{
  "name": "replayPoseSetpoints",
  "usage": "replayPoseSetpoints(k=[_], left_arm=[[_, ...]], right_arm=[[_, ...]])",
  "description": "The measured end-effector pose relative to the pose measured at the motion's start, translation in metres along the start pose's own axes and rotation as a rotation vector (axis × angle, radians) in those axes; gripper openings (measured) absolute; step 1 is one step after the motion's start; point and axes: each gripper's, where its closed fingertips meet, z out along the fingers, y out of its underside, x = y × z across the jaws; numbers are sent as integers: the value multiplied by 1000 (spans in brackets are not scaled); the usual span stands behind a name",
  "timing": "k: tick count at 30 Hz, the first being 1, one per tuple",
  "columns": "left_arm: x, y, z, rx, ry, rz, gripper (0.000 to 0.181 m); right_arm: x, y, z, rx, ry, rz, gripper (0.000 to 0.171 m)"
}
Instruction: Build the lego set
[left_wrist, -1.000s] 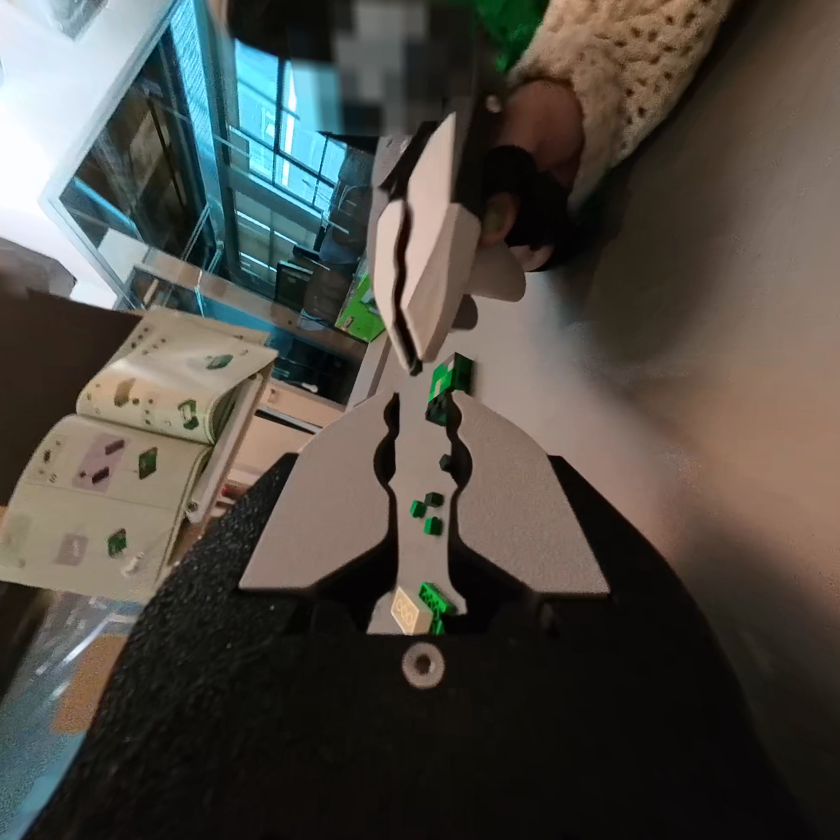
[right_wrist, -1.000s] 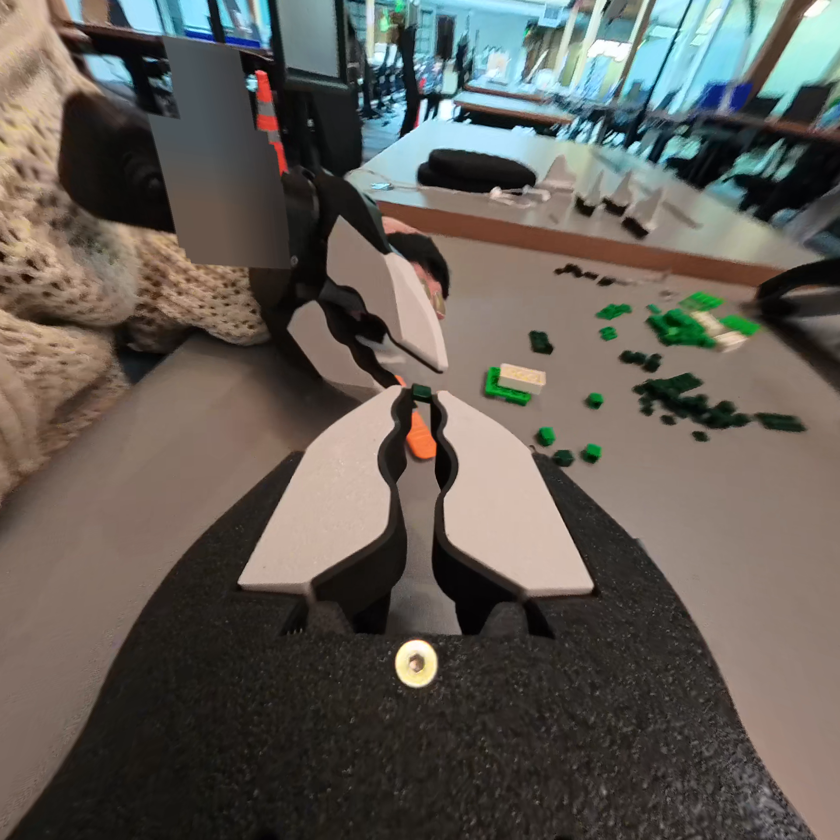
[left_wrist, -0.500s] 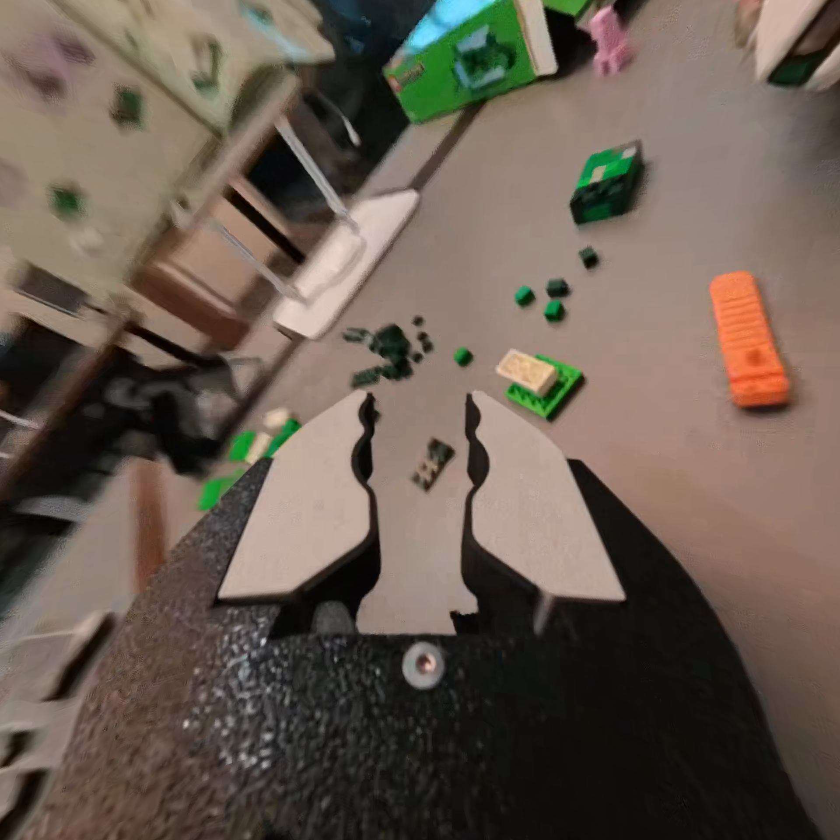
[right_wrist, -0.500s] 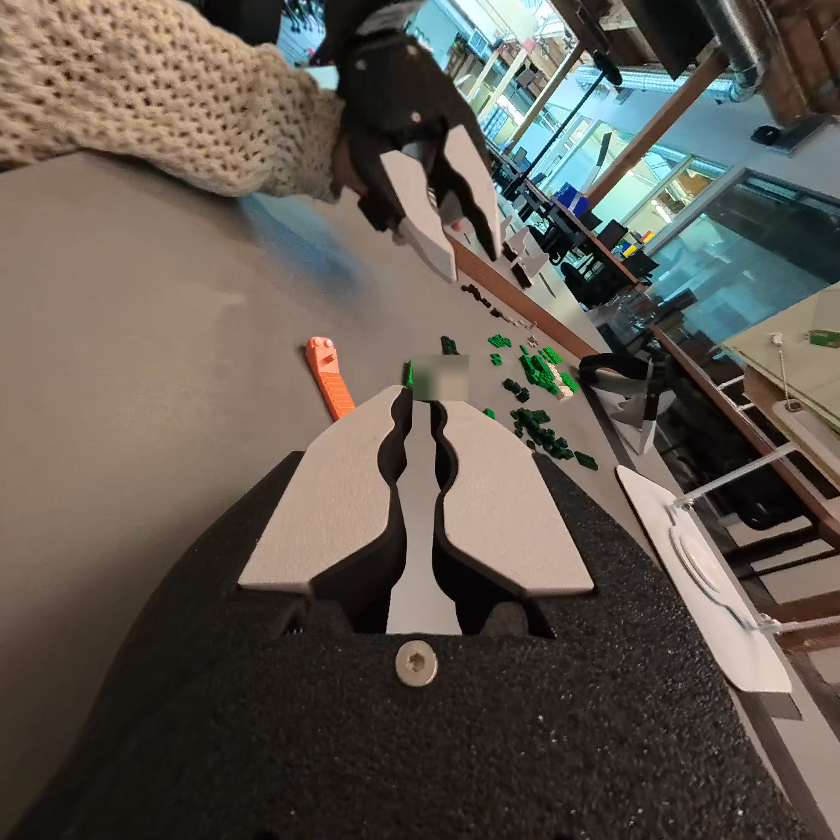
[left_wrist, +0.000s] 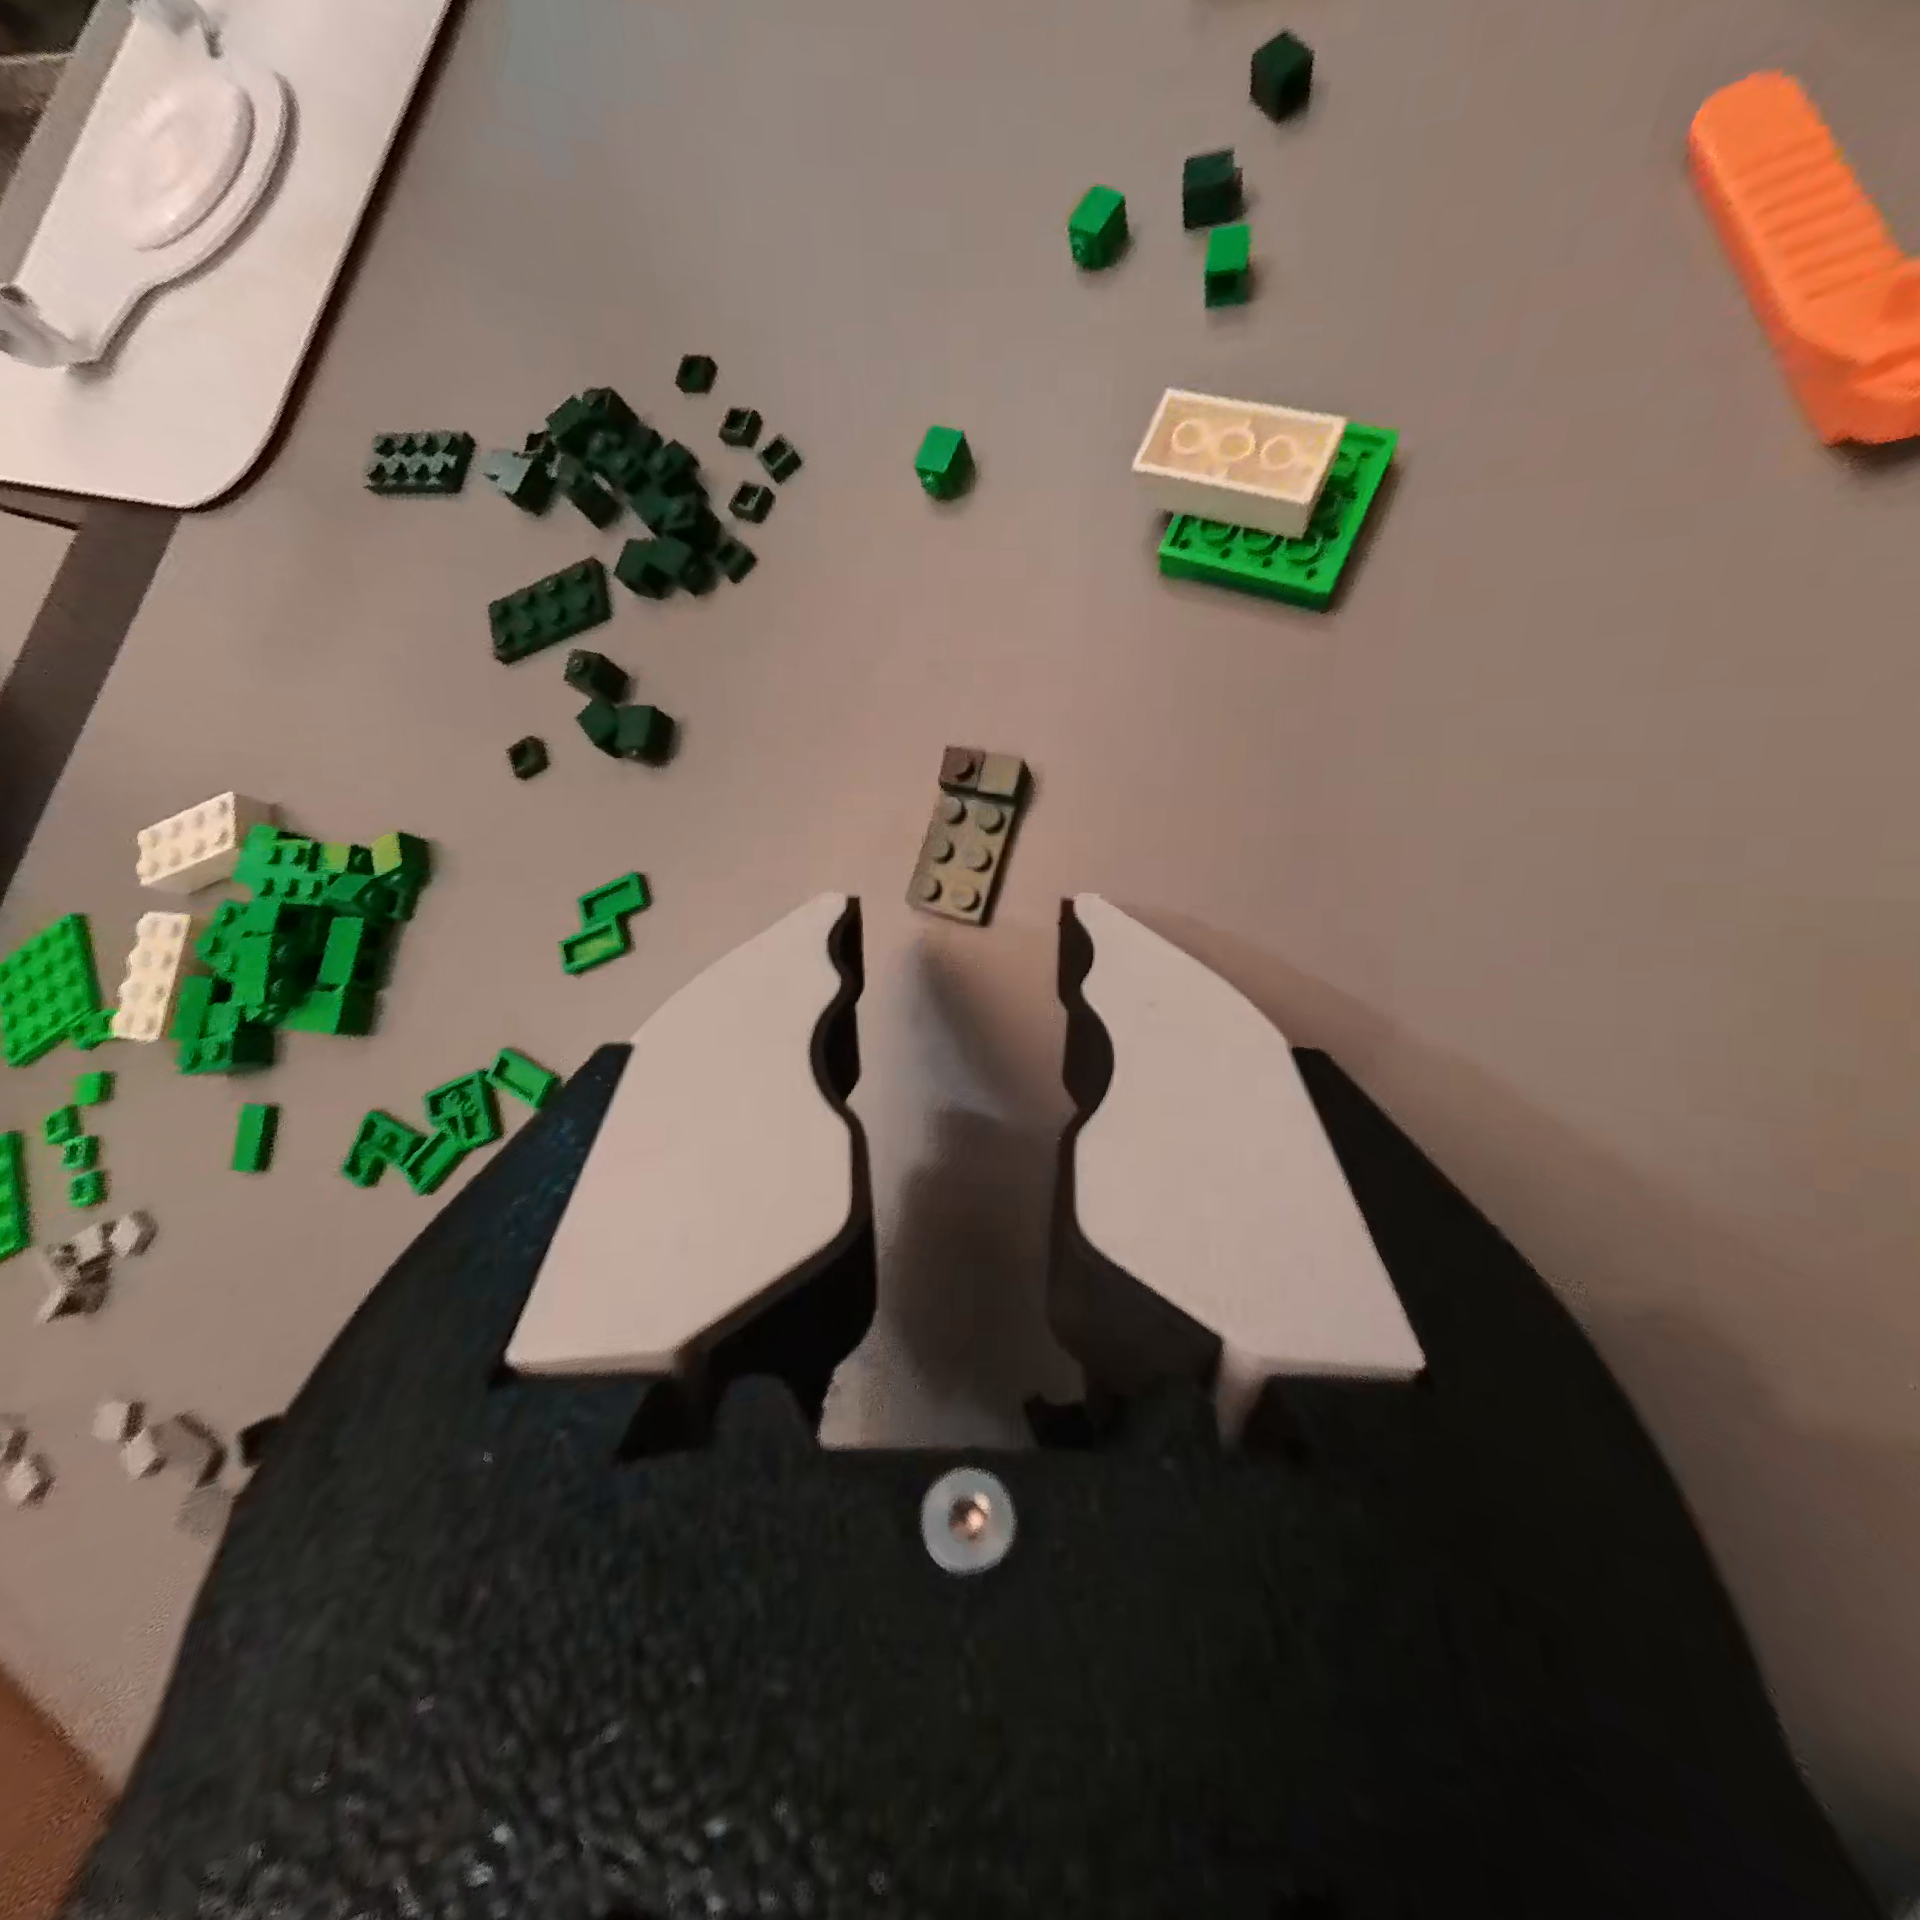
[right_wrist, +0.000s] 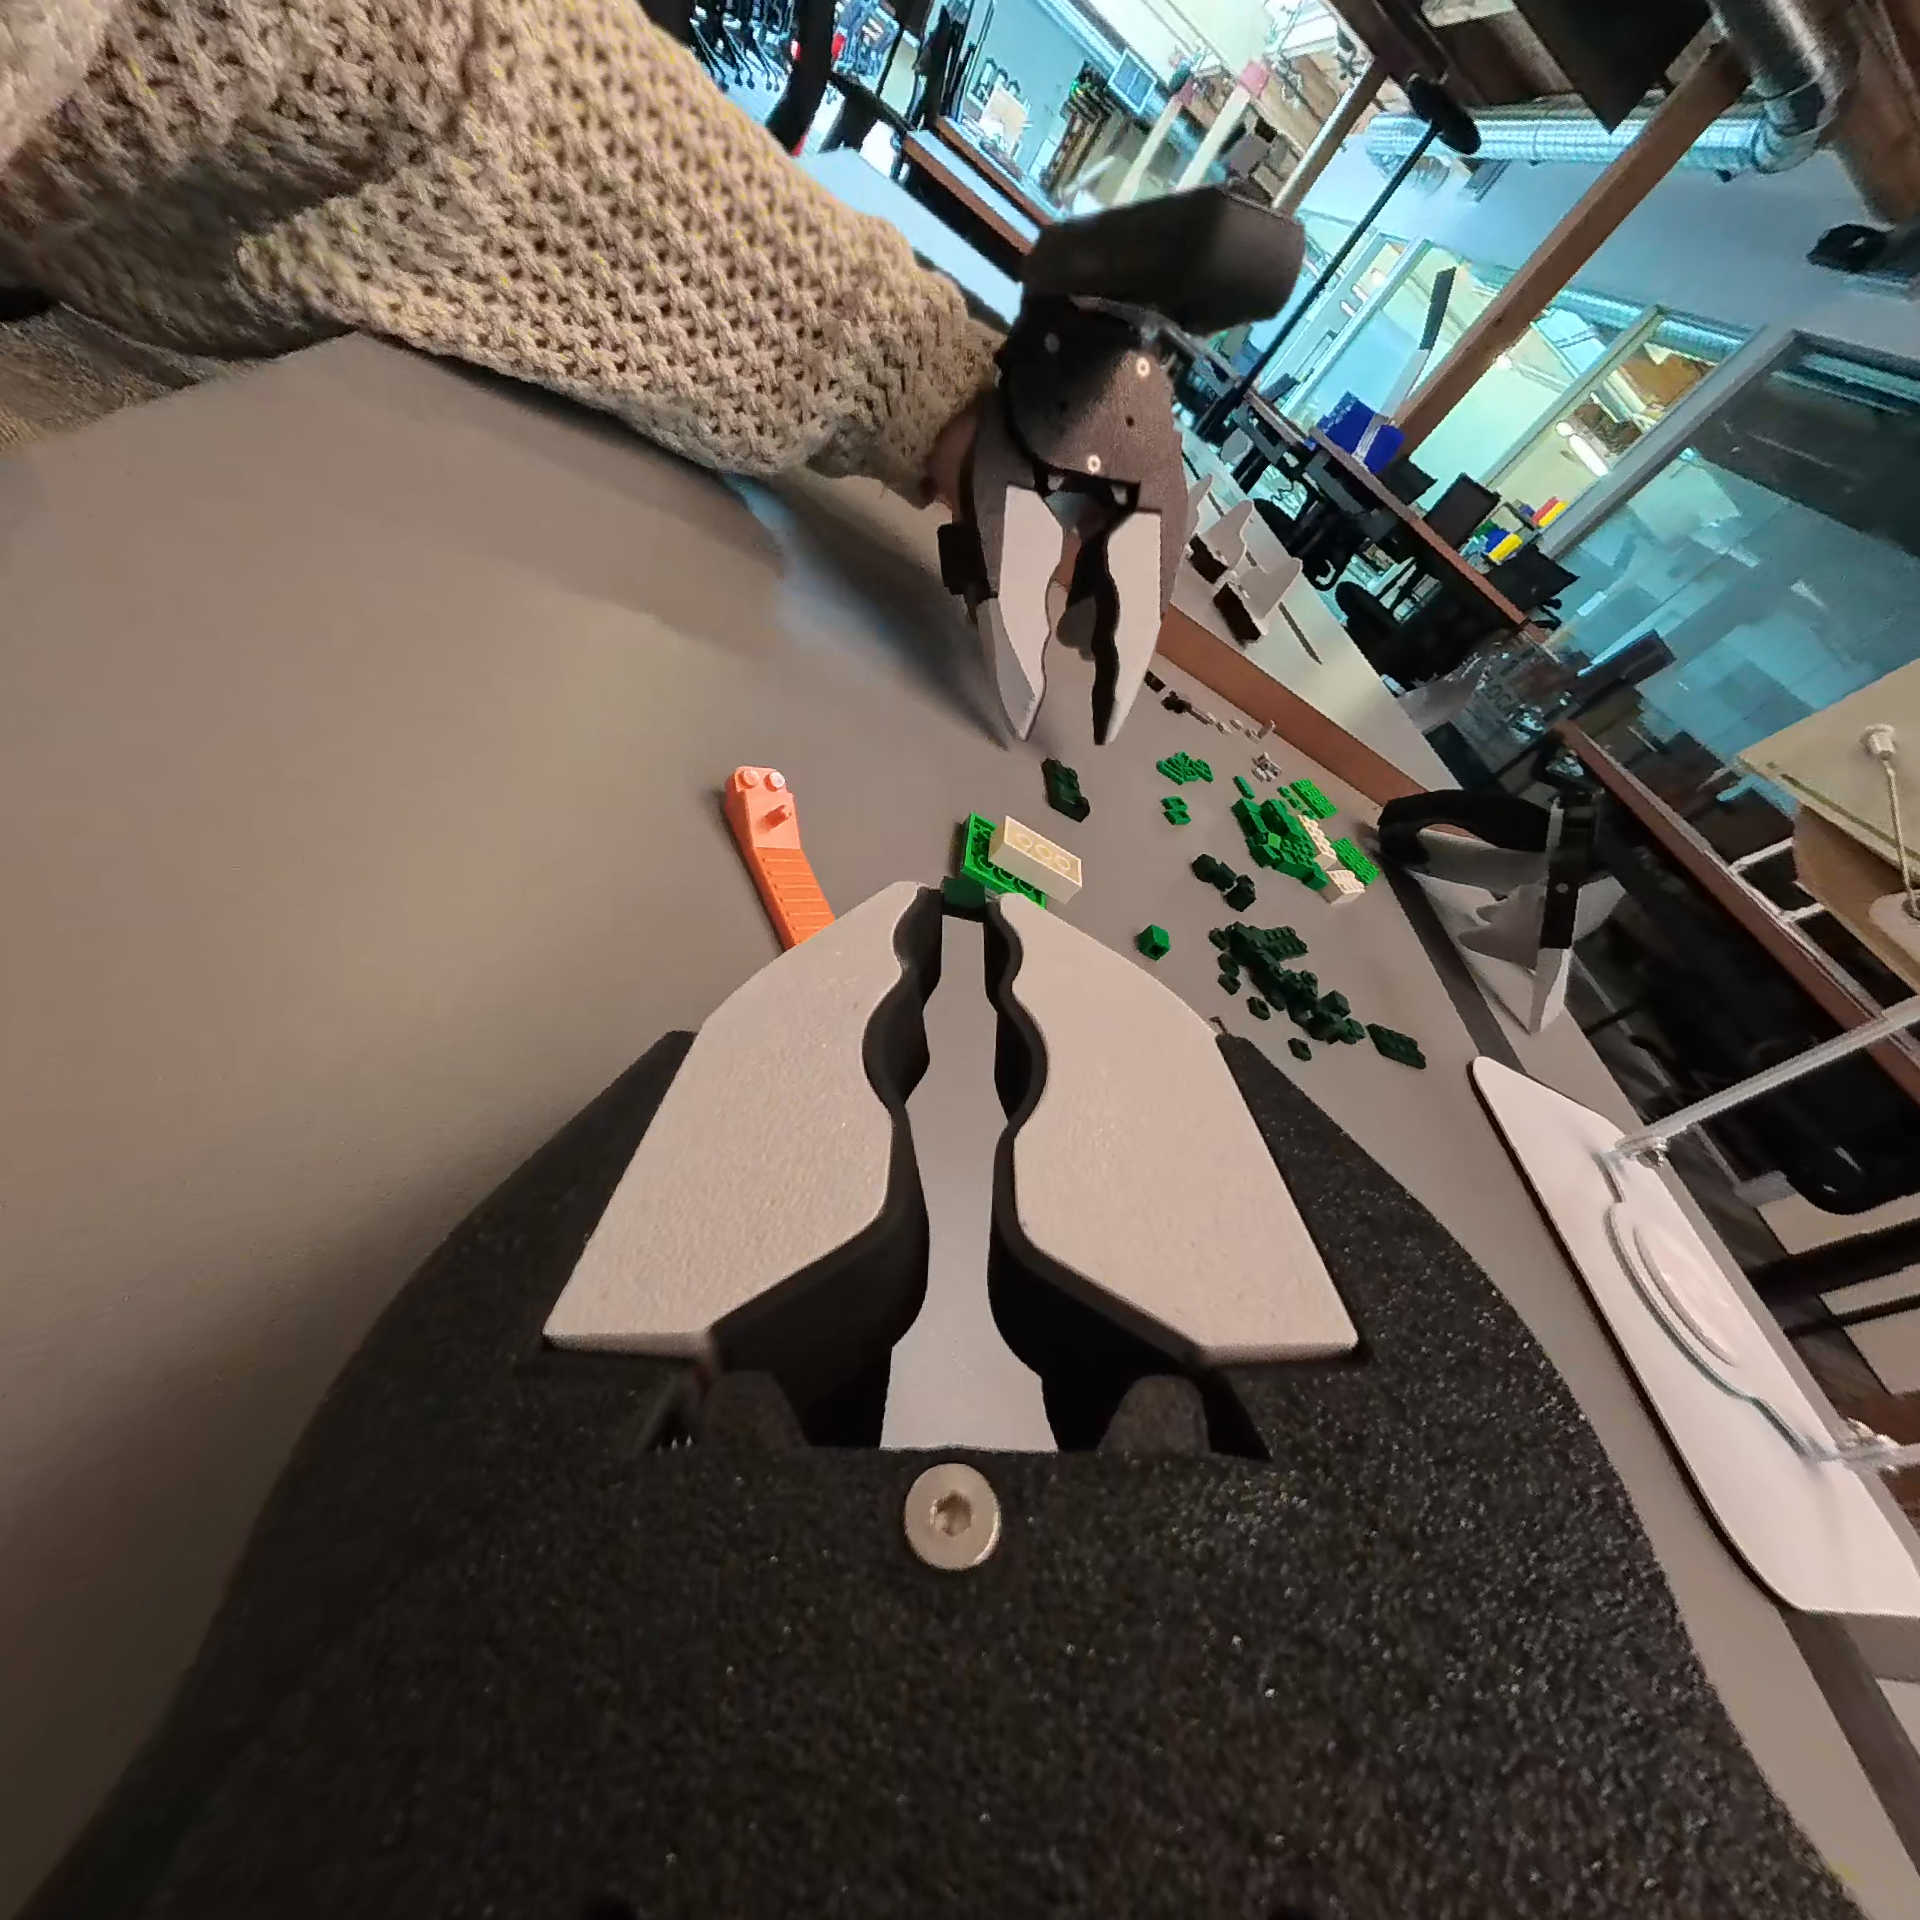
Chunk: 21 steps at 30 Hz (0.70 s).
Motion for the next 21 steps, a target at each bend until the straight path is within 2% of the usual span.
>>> replayPoseSetpoints(k=[8, 18, 21], left_arm=[[2, -1, 9, 36, 64, -3, 29], [0, 0, 13, -58, 176, -84, 30], [6, -1, 14, -81, 241, -94, 17]], right_arm=[[-2, 0, 0, 4, -15, 2, 7], [3, 0, 0, 19, -10, 30, 7], [2, 0, 1, 17, -12, 25, 7]])
